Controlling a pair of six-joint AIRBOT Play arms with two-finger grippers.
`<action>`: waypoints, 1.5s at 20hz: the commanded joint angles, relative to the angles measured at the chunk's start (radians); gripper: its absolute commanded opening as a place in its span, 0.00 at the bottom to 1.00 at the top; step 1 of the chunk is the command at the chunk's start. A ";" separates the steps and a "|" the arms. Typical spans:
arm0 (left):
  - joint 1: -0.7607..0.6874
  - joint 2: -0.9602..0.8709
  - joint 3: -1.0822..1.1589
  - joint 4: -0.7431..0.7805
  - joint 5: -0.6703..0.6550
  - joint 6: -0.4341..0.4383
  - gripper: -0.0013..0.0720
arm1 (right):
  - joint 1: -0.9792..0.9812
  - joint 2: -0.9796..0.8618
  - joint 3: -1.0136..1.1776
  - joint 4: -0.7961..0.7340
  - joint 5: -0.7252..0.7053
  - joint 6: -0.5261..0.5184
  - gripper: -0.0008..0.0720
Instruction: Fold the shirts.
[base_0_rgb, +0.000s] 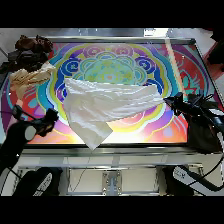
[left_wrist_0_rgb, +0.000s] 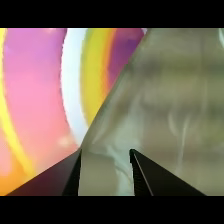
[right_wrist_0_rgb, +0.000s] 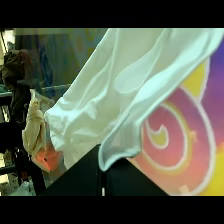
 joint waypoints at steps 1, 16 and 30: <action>0.001 -0.002 -0.165 -0.317 0.264 0.050 0.47 | -0.002 0.026 0.010 0.003 0.083 -0.011 0.06; 0.005 -0.360 -0.011 -0.418 0.168 0.467 0.79 | -0.002 0.026 0.010 0.011 0.140 -0.037 0.06; 0.007 -0.044 0.576 -0.295 -0.086 0.867 0.04 | -0.254 0.430 0.149 0.058 0.377 -0.005 0.06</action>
